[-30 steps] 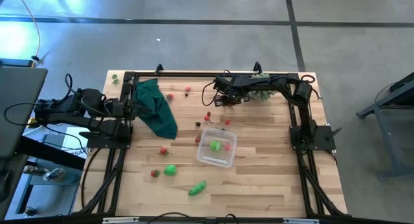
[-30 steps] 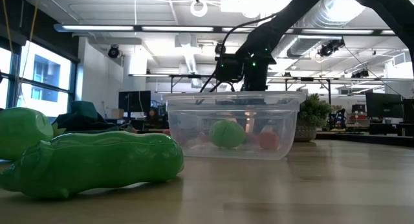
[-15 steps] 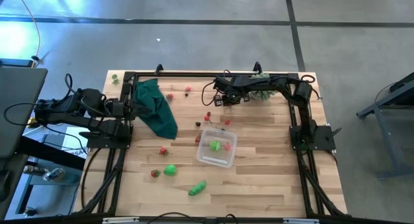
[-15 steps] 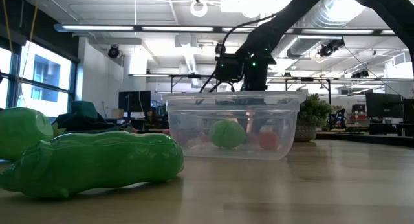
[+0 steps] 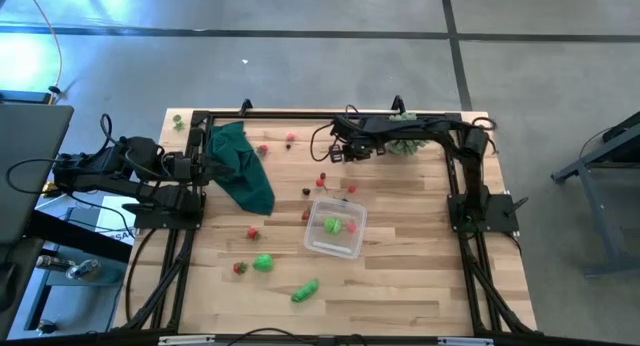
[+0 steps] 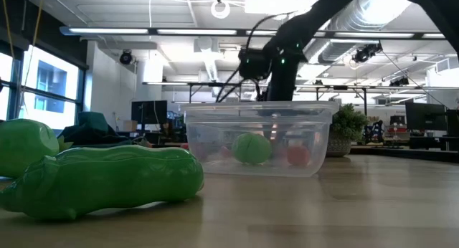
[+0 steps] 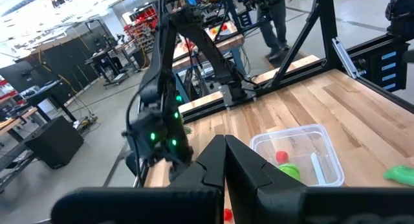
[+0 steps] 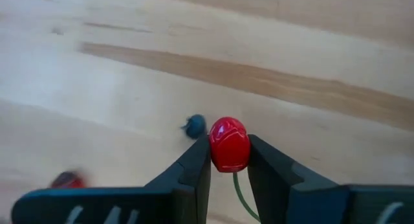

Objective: Pick and placing Produce into tupperware
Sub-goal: Put the top red cherry into the container, then put the right red cherry into the container

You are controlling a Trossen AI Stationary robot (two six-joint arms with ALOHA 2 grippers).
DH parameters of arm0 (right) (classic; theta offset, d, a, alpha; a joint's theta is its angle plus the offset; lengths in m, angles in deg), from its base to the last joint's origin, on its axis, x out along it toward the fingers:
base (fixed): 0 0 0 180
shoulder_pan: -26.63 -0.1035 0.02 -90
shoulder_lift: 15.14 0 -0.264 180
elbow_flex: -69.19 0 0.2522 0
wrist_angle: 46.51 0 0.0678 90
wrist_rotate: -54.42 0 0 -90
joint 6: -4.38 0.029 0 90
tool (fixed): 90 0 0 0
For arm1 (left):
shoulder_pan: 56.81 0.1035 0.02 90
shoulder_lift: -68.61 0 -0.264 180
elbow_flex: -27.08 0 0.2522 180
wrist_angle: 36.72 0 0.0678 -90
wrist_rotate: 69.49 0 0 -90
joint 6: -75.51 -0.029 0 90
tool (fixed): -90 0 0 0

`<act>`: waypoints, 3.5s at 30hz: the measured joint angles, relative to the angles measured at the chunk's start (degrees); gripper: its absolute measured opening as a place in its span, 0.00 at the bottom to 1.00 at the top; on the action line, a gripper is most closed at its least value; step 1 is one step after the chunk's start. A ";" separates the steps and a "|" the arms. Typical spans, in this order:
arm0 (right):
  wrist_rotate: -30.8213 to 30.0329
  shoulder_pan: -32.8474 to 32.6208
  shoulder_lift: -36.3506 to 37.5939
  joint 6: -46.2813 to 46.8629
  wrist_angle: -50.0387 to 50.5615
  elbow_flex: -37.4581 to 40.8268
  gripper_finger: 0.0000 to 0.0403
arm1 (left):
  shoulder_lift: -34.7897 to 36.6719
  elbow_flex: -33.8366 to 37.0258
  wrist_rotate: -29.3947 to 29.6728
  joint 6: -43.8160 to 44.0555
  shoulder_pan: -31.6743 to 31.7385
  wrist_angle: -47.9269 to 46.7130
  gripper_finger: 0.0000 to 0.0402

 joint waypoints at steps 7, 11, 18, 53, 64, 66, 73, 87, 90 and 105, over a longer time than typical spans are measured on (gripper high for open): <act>-1.79 -4.66 10.49 -2.73 0.26 0.00 0.19 | 0.01 0.02 0.00 0.00 -0.02 0.00 0.00; -3.08 -10.01 16.73 -4.15 -0.15 -0.02 0.19 | 0.00 0.00 0.00 0.00 0.00 0.00 0.00; -2.66 -20.26 21.43 -4.21 -0.40 -0.09 0.19 | 0.01 0.00 0.00 0.00 -0.01 0.00 0.00; 3.32 -29.24 1.75 0.69 0.63 -0.02 0.19 | 0.02 0.00 0.00 0.00 -0.02 0.00 0.00; 3.35 -29.30 1.75 0.37 0.57 -0.02 0.33 | 0.02 0.00 0.00 0.00 0.00 0.00 0.00; 3.37 -29.31 1.75 0.35 0.57 -0.02 0.35 | 0.02 0.00 0.00 0.00 -0.02 0.00 0.00; 4.10 -29.31 3.72 0.83 -0.11 -0.07 0.38 | 0.02 0.00 0.00 0.00 -0.02 0.00 0.00; -11.19 -23.10 8.31 -3.25 19.17 -14.44 0.38 | 0.02 0.00 0.00 0.00 -0.01 0.00 0.00; -11.17 -19.63 8.32 -5.46 20.61 -15.36 0.38 | 0.02 0.00 0.00 0.00 -0.02 0.00 0.00; 7.83 -8.90 8.26 7.93 8.82 0.59 0.38 | 0.02 0.00 0.00 0.00 0.00 0.00 0.00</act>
